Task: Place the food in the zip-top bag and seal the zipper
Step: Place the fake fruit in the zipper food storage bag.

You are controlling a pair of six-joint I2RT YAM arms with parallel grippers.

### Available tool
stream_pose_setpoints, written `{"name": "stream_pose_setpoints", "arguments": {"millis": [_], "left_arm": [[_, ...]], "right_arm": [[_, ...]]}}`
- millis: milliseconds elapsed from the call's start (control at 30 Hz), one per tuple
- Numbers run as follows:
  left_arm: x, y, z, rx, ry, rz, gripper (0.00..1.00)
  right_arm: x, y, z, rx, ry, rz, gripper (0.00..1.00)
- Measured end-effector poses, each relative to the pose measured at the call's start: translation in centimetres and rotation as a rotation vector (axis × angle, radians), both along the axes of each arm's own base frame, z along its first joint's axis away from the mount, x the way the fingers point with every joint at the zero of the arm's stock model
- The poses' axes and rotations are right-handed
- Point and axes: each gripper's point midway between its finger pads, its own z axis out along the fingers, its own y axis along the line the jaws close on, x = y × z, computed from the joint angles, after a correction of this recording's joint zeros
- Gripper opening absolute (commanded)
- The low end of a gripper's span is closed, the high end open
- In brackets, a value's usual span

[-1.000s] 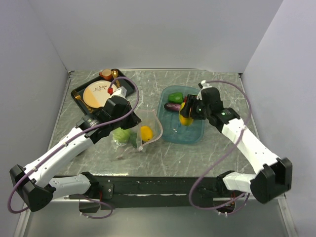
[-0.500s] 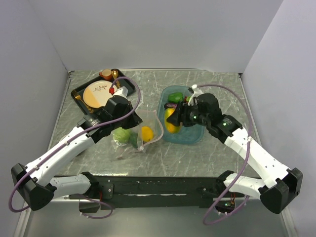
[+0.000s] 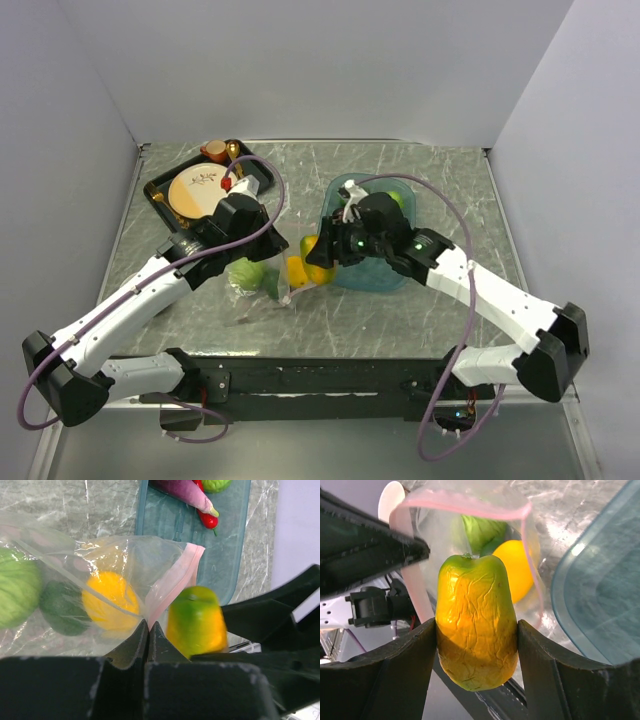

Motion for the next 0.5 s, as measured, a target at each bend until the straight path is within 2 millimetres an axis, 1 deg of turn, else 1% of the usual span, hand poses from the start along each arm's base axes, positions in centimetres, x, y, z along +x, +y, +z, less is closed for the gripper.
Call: {"name": "stream_pose_setpoints", "arguments": {"millis": [133,233,300,333,367,433,467,500], "left_arm": [[0.0,0.0,0.0,-0.001,0.001,-0.002,0.01],[-0.1,-0.1,0.0,-0.002,0.002,-0.004,0.01],[-0.1,-0.1,0.0,-0.003,0.003,-0.006,0.01],[-0.1,-0.1,0.0,-0.003,0.003,-0.006,0.01],[-0.1,0.0,0.0,0.000,0.005,-0.004,0.01],[-0.2,0.1,0.0,0.001,0.007,-0.005,0.01],[-0.3,0.1,0.0,0.001,0.007,-0.006,0.01],[-0.3,0.1,0.1,0.000,0.006,-0.005,0.01]], "right_arm": [[0.8,1.4,-0.5,-0.022,0.009,0.010,0.48],[1.9,2.1,-0.6,-0.043,0.010,0.000,0.50],[2.9,2.8,-0.4,-0.052,0.004,-0.010,0.52],[3.4,3.3,-0.2,-0.054,0.002,-0.014,0.54],[3.8,3.6,-0.2,-0.058,0.000,-0.014,0.60],[4.3,4.0,-0.5,-0.065,0.005,-0.016,0.63],[4.4,4.2,-0.7,-0.068,0.008,-0.014,0.66],[4.4,4.4,-1.0,-0.072,0.012,-0.012,0.73]]}}
